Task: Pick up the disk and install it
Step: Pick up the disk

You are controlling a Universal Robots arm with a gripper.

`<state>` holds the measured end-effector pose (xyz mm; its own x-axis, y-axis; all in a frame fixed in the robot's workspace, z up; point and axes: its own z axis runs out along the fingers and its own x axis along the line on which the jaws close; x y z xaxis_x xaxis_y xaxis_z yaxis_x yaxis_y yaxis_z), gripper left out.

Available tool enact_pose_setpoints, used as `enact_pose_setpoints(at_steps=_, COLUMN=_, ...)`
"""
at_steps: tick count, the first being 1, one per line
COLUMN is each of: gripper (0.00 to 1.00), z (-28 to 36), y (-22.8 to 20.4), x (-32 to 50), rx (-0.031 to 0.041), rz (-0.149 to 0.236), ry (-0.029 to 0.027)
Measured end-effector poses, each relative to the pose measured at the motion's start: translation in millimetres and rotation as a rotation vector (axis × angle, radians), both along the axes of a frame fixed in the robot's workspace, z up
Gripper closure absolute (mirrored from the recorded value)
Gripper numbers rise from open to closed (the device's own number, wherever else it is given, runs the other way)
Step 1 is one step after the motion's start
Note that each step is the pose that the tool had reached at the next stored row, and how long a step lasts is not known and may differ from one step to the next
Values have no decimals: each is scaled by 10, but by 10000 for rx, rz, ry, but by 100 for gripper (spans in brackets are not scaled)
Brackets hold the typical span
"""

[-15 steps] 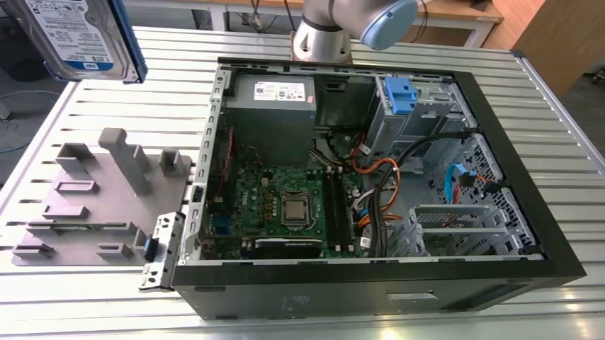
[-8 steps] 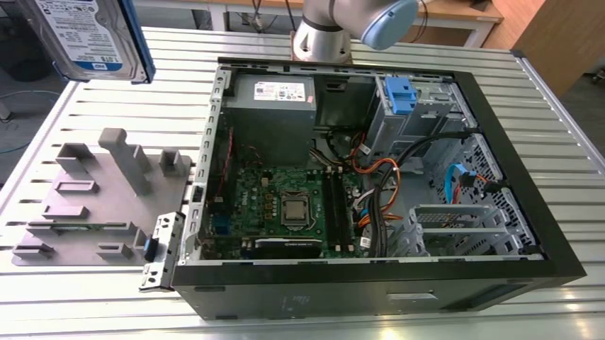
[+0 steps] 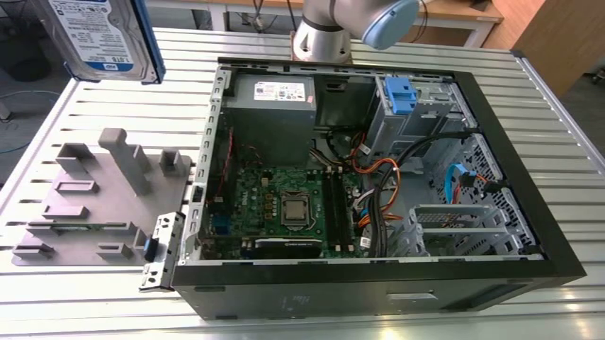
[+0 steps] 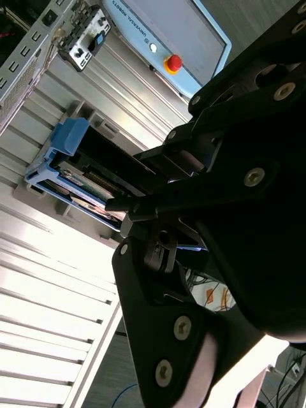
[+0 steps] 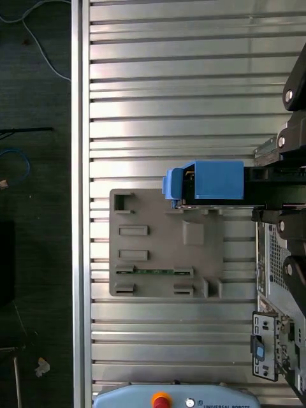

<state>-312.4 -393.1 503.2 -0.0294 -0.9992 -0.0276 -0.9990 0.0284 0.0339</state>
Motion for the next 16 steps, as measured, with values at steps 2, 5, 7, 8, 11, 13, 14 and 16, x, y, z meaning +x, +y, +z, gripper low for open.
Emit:
enact_pose_setpoints(at_steps=2, gripper=65, z=0, y=0, x=31, rx=0, rz=0, ry=0)
enact_pose_setpoints(at_steps=5, gripper=65, z=0, y=0, x=76, rx=-1, rz=0, ry=1)
enact_pose_setpoints(at_steps=7, gripper=65, z=0, y=0, x=105, rx=-1, rz=1, ry=0)
enact_pose_setpoints(at_steps=8, gripper=65, z=0, y=0, x=125, rx=0, rz=1, ry=1)
enact_pose_setpoints(at_steps=11, gripper=65, z=0, y=0, x=181, rx=0, rz=0, ry=0)
enact_pose_setpoints(at_steps=13, gripper=65, z=0, y=0, x=227, rx=0, rz=0, ry=0)
enact_pose_setpoints(at_steps=14, gripper=65, z=0, y=0, x=256, rx=-1, rz=0, ry=1)
enact_pose_setpoints(at_steps=16, gripper=65, z=0, y=0, x=313, rx=0, rz=0, ry=0)
